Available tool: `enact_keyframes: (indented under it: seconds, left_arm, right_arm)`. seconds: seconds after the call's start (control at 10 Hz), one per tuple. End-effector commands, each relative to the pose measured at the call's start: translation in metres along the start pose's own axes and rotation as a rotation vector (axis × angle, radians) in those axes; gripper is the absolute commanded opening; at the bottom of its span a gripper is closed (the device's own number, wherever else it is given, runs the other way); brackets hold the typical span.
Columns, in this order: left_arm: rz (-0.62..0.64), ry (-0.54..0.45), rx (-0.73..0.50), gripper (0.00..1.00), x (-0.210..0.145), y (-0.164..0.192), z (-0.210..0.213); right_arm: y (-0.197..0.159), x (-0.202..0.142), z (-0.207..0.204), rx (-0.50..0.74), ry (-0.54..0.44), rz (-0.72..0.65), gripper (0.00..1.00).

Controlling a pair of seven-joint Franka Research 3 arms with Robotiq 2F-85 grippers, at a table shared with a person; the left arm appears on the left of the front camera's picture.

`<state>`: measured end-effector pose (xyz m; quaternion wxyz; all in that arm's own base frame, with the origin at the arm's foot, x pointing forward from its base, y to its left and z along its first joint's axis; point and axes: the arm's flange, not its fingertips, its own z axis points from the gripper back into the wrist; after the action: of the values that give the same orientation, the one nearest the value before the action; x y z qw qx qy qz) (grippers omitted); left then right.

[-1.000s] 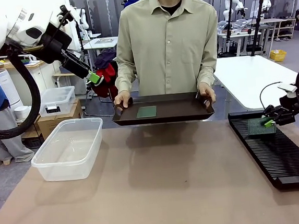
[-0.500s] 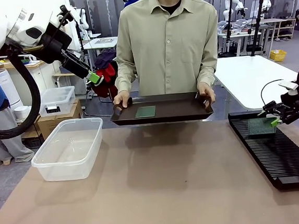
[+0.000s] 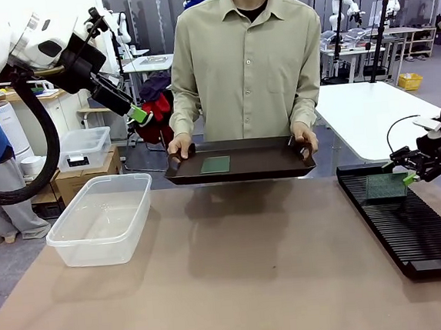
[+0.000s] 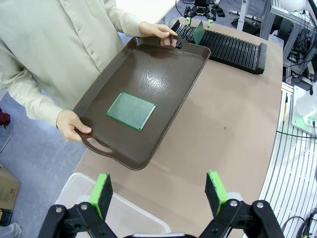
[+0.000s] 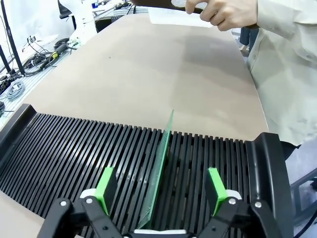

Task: Sort PCBs into racks and boxes based on the side picked up.
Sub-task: If the short side of the Blank PCB is picked up, insert it into the PCB Rack ; if the long side is picked up, place it in the Organizing box, then pick up the Blank PCB handed by the Human.

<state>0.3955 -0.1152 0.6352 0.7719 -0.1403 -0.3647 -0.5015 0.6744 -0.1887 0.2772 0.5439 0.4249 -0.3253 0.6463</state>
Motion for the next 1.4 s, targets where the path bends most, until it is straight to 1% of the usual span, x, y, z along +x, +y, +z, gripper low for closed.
enact_keyframes:
  seconds: [0.0, 0.7, 0.9, 1.0, 1.1, 1.2, 1.3]
  left_arm:
    - [0.003, -0.015, -0.017, 1.00, -0.002, 0.001, -0.001]
    - [0.003, -0.015, -0.017, 1.00, -0.002, 0.001, -0.001]
    - [0.003, -0.015, -0.017, 1.00, -0.002, 0.001, -0.001]
    - [0.003, -0.015, -0.017, 1.00, -0.002, 0.001, -0.001]
    - [0.003, -0.015, -0.017, 1.00, -0.002, 0.001, -0.001]
    - [0.003, -0.015, -0.017, 1.00, -0.002, 0.001, -0.001]
    - [0.003, -0.015, -0.017, 1.00, -0.002, 0.001, -0.001]
  right_arm:
    - [-0.001, 0.002, -0.001, 0.001, 0.002, 0.003, 0.94]
    - [0.000, 0.000, 0.000, 0.000, 0.000, 0.000, 0.95]
    - [0.006, 0.006, 0.009, 0.034, 0.013, 0.058, 0.94]
    - [0.008, 0.011, 0.007, -0.001, 0.016, 0.088, 0.94]
    - [0.011, 0.015, 0.009, -0.011, 0.026, 0.088, 0.94]
    - [0.013, 0.021, 0.014, -0.029, 0.058, 0.124, 0.94]
    - [0.017, 0.032, 0.012, -0.051, 0.068, 0.116, 1.00]
